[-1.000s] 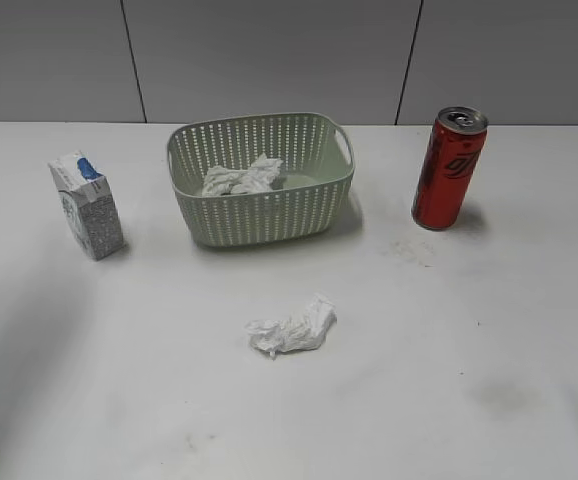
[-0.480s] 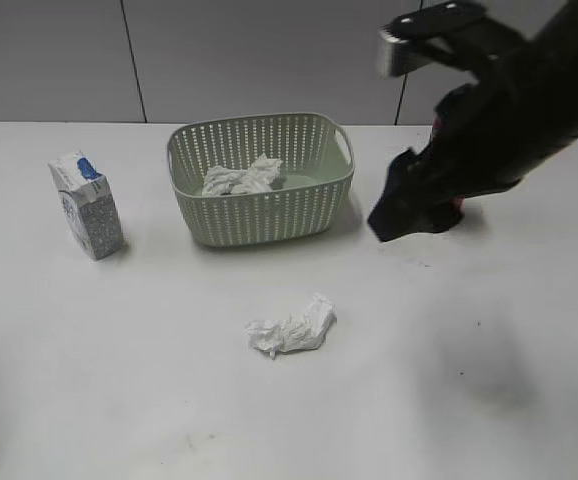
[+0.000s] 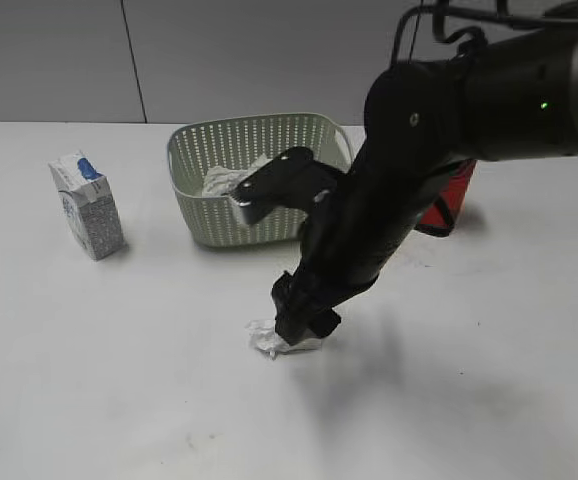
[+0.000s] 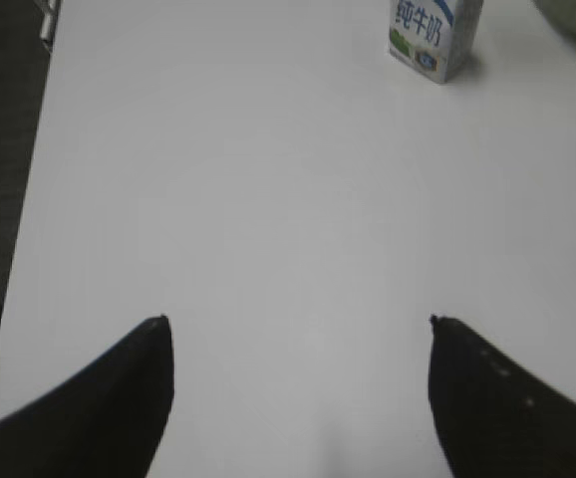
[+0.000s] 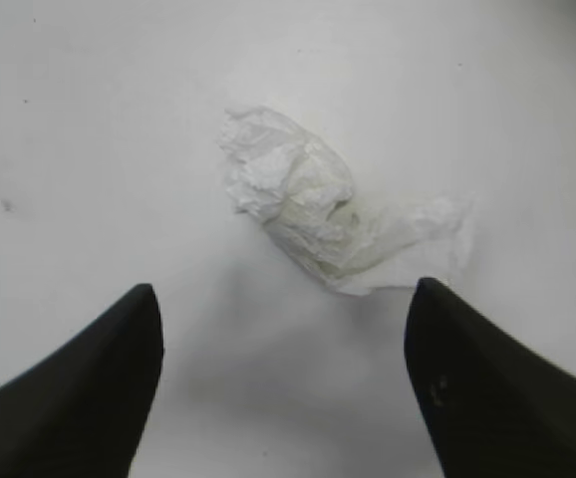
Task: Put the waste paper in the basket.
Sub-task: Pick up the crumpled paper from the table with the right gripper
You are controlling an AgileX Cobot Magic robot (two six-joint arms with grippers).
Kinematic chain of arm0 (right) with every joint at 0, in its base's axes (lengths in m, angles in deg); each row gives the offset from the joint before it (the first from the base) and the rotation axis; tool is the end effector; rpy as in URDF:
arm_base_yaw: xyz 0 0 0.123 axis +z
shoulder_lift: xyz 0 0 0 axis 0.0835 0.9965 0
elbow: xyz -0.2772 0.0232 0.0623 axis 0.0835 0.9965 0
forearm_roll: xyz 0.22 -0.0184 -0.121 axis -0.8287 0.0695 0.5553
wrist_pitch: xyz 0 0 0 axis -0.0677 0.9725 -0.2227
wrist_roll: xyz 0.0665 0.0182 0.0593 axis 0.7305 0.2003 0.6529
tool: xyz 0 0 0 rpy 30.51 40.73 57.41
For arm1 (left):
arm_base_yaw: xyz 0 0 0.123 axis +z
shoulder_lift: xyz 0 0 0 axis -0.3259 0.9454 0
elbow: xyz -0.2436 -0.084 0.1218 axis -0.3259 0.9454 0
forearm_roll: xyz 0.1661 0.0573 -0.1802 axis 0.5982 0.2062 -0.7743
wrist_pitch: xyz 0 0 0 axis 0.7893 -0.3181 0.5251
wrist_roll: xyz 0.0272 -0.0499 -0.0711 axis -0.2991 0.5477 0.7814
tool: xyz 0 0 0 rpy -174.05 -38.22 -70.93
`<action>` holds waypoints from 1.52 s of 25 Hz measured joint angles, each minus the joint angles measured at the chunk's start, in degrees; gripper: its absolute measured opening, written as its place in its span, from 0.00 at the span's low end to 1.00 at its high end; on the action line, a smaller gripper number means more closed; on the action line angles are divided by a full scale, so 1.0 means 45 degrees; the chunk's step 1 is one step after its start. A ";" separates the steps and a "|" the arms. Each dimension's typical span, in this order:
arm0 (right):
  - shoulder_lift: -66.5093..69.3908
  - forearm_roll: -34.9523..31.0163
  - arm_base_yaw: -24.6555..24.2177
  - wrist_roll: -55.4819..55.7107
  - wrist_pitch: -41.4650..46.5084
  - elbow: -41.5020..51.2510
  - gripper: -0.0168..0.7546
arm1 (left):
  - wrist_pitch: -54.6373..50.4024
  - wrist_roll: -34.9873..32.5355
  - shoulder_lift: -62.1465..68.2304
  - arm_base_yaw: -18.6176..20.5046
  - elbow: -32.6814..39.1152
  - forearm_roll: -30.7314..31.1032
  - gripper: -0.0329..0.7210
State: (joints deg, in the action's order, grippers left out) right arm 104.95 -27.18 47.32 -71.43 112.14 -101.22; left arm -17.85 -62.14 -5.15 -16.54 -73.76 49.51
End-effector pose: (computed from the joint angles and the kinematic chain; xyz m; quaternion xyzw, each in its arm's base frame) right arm 0.2668 0.2592 0.1545 -0.4771 0.8634 0.0935 0.1351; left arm 0.0153 -0.0088 0.3039 0.0789 0.8921 0.0002 0.4450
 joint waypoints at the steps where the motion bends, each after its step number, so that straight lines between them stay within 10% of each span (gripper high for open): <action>1: 0.0062 0.0014 0.0000 -0.0274 -0.0214 0.0000 0.76 | 0.0073 0.0392 -0.0542 0.0000 0.0166 0.0000 0.82; 20: 0.1871 0.0434 0.0010 -0.1392 -0.1329 -0.0093 0.73 | 0.1273 0.1071 -0.2814 0.0000 0.1454 0.0161 0.81; 29: 0.1797 0.0434 0.0010 -0.1392 -0.0589 -0.0220 0.09 | 0.1273 0.1071 -0.2814 0.0000 0.1454 0.0161 0.81; 38: -0.0418 0.0550 -0.0015 -0.1277 0.0130 -0.1947 0.03 | 0.1273 0.1071 -0.2814 0.0000 0.1454 0.0161 0.81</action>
State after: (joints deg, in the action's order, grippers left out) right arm 103.07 -24.70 47.25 -77.18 112.73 -109.98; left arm -12.12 -57.32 -17.82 -16.54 -67.22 50.23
